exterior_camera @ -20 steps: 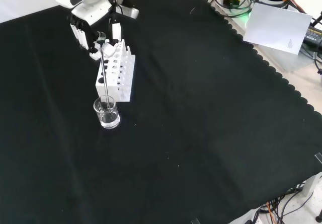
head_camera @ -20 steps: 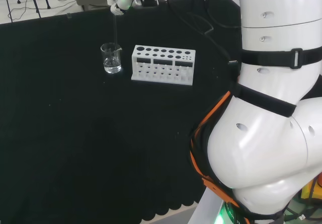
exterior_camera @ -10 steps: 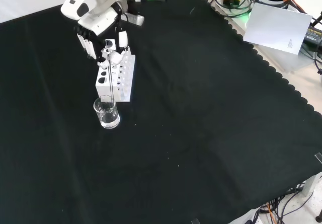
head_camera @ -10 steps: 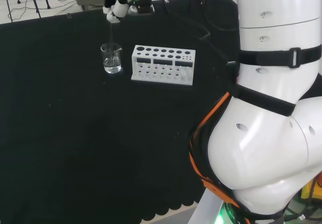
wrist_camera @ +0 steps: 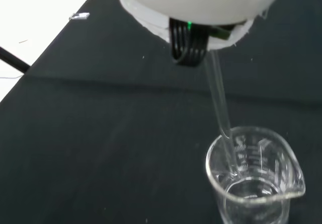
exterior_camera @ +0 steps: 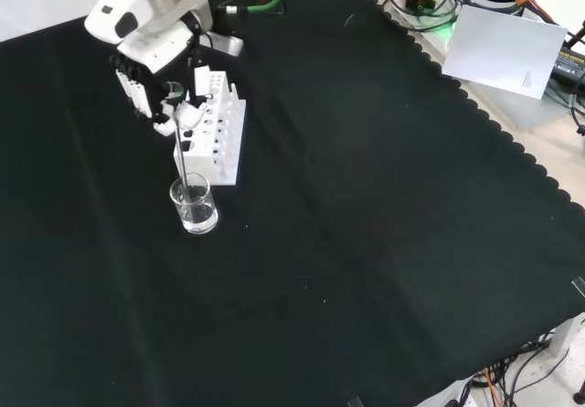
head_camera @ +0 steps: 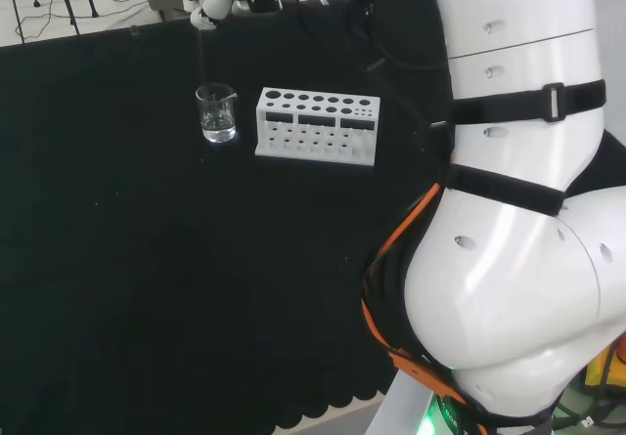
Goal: Stir in the beaker to the left of the white test tube rack with the glass rod.
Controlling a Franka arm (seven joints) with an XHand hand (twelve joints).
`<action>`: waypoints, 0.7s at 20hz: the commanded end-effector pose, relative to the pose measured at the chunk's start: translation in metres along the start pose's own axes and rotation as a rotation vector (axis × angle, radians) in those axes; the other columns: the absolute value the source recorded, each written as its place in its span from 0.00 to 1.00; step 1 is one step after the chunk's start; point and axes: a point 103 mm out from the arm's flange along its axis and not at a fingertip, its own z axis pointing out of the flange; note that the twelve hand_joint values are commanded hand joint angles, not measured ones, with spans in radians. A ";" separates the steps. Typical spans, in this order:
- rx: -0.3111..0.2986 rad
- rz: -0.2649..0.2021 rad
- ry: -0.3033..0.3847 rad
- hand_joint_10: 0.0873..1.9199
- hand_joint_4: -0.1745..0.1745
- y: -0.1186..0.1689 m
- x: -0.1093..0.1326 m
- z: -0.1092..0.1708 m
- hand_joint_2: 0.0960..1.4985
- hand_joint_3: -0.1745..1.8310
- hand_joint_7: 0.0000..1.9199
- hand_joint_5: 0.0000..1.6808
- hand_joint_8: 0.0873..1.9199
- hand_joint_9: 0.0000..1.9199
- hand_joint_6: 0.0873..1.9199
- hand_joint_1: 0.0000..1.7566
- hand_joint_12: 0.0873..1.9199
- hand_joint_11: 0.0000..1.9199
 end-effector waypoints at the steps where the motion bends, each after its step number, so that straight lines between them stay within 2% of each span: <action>1: 0.022 0.050 -0.006 0.36 0.00 -0.010 -0.026 0.003 0.33 0.49 0.71 0.81 0.42 0.96 0.12 0.76 0.49 0.75; 5: 0.017 0.093 -0.008 0.36 0.00 -0.025 -0.043 -0.004 0.33 0.49 0.71 0.81 0.42 0.96 0.12 0.76 0.49 0.75; 8: 0.001 0.108 -0.006 0.36 0.00 -0.035 -0.048 -0.011 0.33 0.49 0.71 0.81 0.42 0.96 0.12 0.76 0.49 0.75; 11: -0.007 0.105 -0.007 0.36 0.00 -0.042 -0.044 -0.016 0.33 0.49 0.71 0.81 0.42 0.96 0.12 0.76 0.49 0.75; 14: -0.006 0.080 -0.008 0.36 0.00 -0.041 -0.030 -0.015 0.33 0.49 0.71 0.81 0.42 0.96 0.12 0.76 0.49 0.75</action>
